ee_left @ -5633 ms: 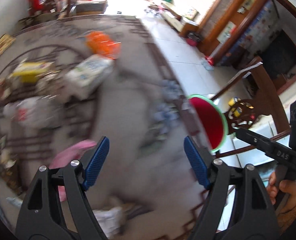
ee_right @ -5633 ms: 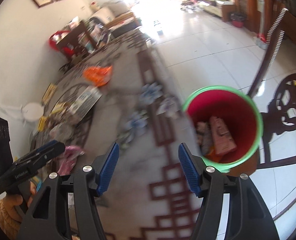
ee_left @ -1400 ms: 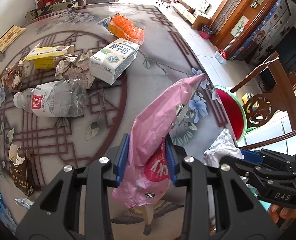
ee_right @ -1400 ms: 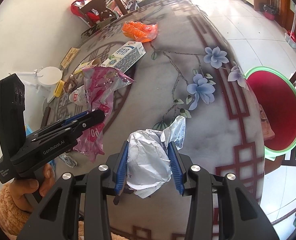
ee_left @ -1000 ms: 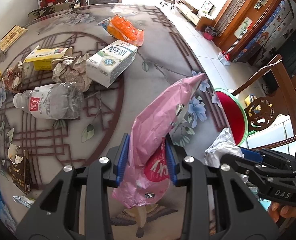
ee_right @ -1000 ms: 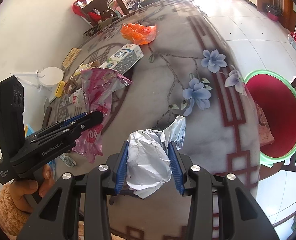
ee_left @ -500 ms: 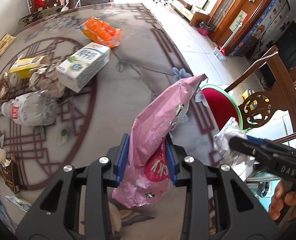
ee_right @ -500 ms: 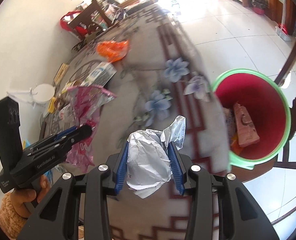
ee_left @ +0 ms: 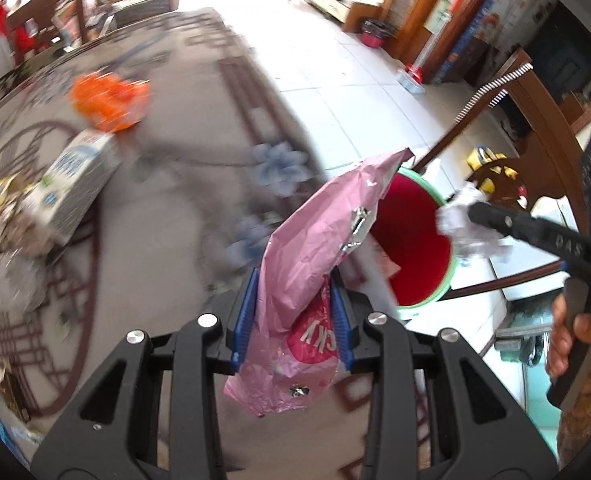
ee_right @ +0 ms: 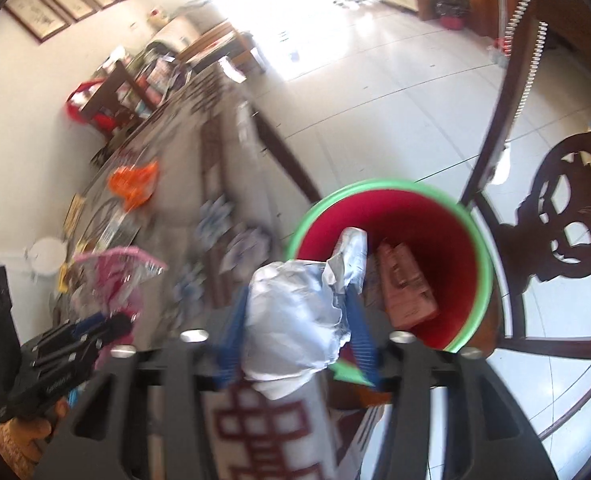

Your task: Collect trash

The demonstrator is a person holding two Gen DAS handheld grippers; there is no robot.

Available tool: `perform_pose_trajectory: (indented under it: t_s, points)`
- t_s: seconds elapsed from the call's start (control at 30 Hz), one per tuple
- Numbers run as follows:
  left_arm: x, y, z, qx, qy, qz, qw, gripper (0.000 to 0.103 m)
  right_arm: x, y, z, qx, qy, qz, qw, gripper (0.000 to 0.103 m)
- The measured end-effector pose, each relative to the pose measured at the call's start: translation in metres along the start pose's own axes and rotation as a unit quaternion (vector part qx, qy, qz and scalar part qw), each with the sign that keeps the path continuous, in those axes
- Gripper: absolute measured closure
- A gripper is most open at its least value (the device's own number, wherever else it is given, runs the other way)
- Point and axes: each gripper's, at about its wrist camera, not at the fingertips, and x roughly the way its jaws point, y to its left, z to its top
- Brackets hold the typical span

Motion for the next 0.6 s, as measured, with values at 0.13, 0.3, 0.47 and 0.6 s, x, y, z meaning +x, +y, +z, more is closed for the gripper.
perform_pose_trajectory:
  t_s: [0.13, 0.3, 0.47, 0.6]
  points:
    - [0.012, -0.036, 0.021, 0.04, 0.0, -0.025, 0.9989, 0.07, -0.006, -0.029, 0.005, 0.04, -0.019, -0.012, 0.999, 0.031]
    - [0.028, -0.08, 0.043, 0.092, -0.004, -0.05, 0.9945, 0.069, -0.008, -0.053, -0.002, 0.066, -0.011, -0.034, 0.997, 0.03]
    - [0.041, -0.103, 0.055, 0.113, 0.003, -0.078, 0.9905, 0.05, -0.017, -0.062, -0.014, 0.085, -0.013, -0.045, 0.995, 0.03]
    - [0.035, -0.097, 0.054, 0.1, -0.009, -0.089, 0.991, 0.036, -0.026, -0.059, -0.02, 0.088, -0.022, -0.052, 0.994, 0.03]
